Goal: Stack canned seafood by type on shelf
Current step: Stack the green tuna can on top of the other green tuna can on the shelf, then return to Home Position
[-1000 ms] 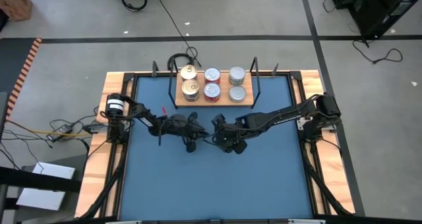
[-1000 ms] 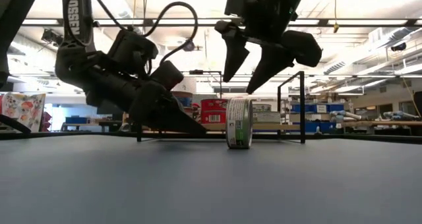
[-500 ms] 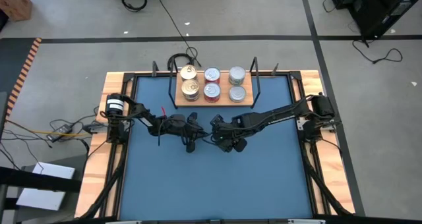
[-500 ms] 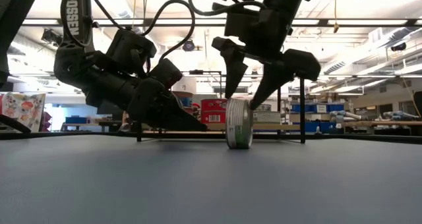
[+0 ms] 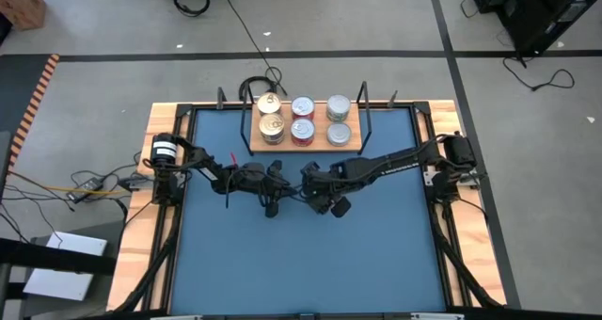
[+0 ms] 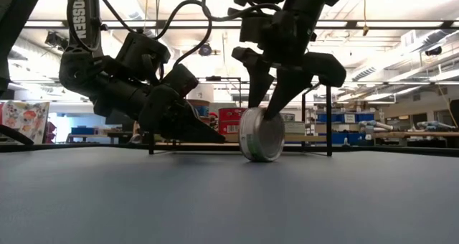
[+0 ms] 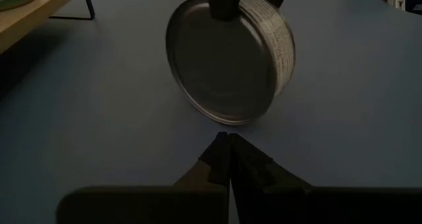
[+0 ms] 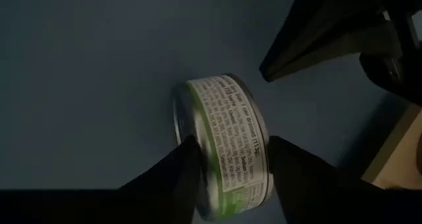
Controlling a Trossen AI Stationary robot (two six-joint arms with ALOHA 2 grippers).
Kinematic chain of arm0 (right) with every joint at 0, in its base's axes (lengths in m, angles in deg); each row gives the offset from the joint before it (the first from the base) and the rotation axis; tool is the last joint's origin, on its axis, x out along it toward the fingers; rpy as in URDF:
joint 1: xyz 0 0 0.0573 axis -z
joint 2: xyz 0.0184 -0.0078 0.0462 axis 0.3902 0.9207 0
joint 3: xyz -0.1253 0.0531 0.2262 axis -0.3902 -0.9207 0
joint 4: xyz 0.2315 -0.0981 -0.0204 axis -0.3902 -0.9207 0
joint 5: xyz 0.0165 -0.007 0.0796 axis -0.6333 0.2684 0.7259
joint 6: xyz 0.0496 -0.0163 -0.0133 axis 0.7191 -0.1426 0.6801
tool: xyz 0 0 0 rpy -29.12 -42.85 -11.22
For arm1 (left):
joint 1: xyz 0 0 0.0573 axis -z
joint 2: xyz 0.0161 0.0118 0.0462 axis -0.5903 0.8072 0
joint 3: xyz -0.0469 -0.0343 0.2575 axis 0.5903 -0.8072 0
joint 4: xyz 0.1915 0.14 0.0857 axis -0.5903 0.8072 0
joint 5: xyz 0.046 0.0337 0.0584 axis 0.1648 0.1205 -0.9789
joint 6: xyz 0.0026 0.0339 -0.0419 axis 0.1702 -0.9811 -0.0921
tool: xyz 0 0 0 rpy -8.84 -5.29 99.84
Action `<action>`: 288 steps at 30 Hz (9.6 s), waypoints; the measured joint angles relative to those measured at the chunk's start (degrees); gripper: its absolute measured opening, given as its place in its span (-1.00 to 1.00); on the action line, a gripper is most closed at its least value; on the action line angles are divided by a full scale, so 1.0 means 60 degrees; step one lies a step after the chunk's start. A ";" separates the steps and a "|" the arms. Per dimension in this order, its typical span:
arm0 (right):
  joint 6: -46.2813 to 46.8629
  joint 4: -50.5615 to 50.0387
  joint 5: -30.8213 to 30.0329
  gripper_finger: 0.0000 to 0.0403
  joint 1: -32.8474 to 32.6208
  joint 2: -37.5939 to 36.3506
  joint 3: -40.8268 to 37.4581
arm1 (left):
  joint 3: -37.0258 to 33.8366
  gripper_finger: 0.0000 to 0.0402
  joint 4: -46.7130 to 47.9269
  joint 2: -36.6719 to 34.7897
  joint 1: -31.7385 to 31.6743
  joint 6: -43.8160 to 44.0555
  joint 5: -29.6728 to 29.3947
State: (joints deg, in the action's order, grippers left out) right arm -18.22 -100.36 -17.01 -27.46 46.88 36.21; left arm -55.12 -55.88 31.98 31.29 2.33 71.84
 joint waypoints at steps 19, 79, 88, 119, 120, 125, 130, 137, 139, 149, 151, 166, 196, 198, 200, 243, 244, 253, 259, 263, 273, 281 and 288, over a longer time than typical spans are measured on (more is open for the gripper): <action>0.1767 -0.0756 -0.1063 -0.25 -0.0192 -0.0009 0.1098 | 0.0000 -0.95 -0.0062 0.0004 0.0000 0.0014 0.0003; 0.4275 -0.0456 -0.7918 0.53 0.1667 -0.0174 -0.0544 | 0.0000 -0.95 -0.0328 0.0004 0.0000 0.0188 -0.0001; 0.4229 -0.0509 -0.7740 0.47 0.1677 -0.0189 -0.0544 | 0.0000 -0.95 -0.0321 0.0007 0.0000 0.0189 -0.0001; 0.4456 0.8028 -0.1344 -0.99 0.0893 -0.4179 -0.5270 | -0.0718 -0.95 0.0621 -0.2978 0.0018 -0.0350 0.0156; 0.4512 0.8254 -0.1179 -0.99 0.0895 -0.4443 -0.5580 | -0.0718 -0.95 0.0576 -0.2991 0.0018 -0.0354 0.0159; 0.5067 0.8503 -0.0956 -0.99 0.0892 -0.5820 -0.6934 | -0.0718 -0.95 0.0506 -0.2994 0.0000 -0.0381 0.0291; 0.5144 0.9813 -0.0791 -0.99 0.0822 -0.7225 -0.8540 | -0.0718 -0.95 0.0559 -0.3041 0.0000 -0.0510 0.0327; 0.5355 1.0210 -0.0766 -0.99 0.0820 -0.9221 -1.0221 | -0.0718 -0.95 0.0613 -0.3559 0.0000 -0.0635 0.0350; 0.5339 1.0206 -0.0703 -0.99 0.0832 -0.9763 -1.0588 | -0.0718 -0.95 0.0788 -0.3759 0.0000 -0.0624 0.0351; 0.5888 1.0182 -0.0402 -1.00 0.1021 -1.2493 -1.2310 | -0.0999 -0.95 0.1575 -0.4576 0.0000 -0.0347 0.0376; 0.6007 1.0195 -0.0408 -1.00 0.1021 -1.2995 -1.2602 | -0.1402 -0.95 0.1435 -0.4997 -0.0006 -0.0296 0.0270; 0.6101 0.8238 -0.1449 -1.00 0.1060 -1.5115 -1.2740 | -0.3072 -0.95 0.3934 -0.9835 -0.0801 -0.0438 -0.0132; 0.7110 0.7225 -0.2445 -1.00 0.1087 -1.5657 -1.2739 | -0.4564 -0.95 1.0190 -1.8141 -0.0831 -0.0044 -0.2643; 0.7098 0.7174 -0.2507 -1.00 0.1097 -1.5654 -1.2740 | -0.4564 -0.95 1.0211 -1.8141 -0.0849 -0.0019 -0.2537; 0.7120 0.7160 -0.2666 -1.00 0.1097 -1.5653 -1.2740 | -0.4564 -0.95 1.0218 -1.8138 -0.0884 0.0025 -0.2511; 0.5767 0.8335 -0.2988 -0.82 0.1141 -1.5624 -1.2740 | -0.4608 -0.95 0.9143 -1.7781 -0.0882 0.0440 -0.2445; 0.5767 0.8335 -0.2988 -0.82 0.1141 -1.5624 -1.2740 | -0.4608 -0.95 0.9143 -1.7781 -0.0882 0.0440 -0.2445; 0.5767 0.8335 -0.2988 -0.80 0.1141 -1.5624 -1.2740 | -0.4593 -0.95 0.9136 -1.7781 -0.0882 0.0440 -0.2445; 0.5767 0.8335 -0.2988 -0.82 0.1141 -1.5624 -1.2740 | -0.4590 -0.95 0.9133 -1.7781 -0.0882 0.0441 -0.2444; 0.5767 0.8335 -0.2988 -0.81 0.1141 -1.5624 -1.2740 | -0.4590 -0.95 0.9133 -1.7781 -0.0882 0.0441 -0.2444; 0.5767 0.8335 -0.2988 -0.82 0.1141 -1.5624 -1.2740 | -0.4590 -0.95 0.9133 -1.7781 -0.0882 0.0444 -0.2441; 0.5767 0.8335 -0.2988 -0.80 0.1141 -1.5624 -1.2740 | -0.4590 -0.95 0.9133 -1.7781 -0.0880 0.0440 -0.2443; 0.5767 0.8335 -0.2988 -0.82 0.1141 -1.5624 -1.2740 | -0.4590 -0.95 0.9133 -1.7781 -0.0882 0.0444 -0.2441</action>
State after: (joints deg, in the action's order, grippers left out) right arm 16.38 -50.34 -34.93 -20.62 -46.87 -40.23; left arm -82.66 -1.08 -74.70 26.00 5.00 57.20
